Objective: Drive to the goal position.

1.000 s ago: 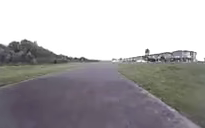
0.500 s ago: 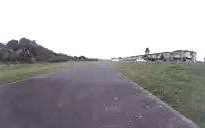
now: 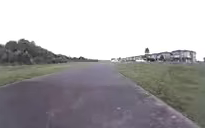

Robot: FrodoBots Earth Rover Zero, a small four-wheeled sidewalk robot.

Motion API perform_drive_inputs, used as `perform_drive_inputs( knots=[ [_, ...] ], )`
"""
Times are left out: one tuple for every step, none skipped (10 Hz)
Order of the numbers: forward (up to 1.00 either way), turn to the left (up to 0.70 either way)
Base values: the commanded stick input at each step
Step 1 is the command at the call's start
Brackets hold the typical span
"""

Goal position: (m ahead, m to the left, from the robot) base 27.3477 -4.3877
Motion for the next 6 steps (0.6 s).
perform_drive_inputs(
  knots=[
    [0.7, 0.02],
    [0.7, 0.02],
    [0.7, 0.02],
    [0.7, 0.02],
    [0.7, 0.02],
    [0.7, 0.02]
  ],
)
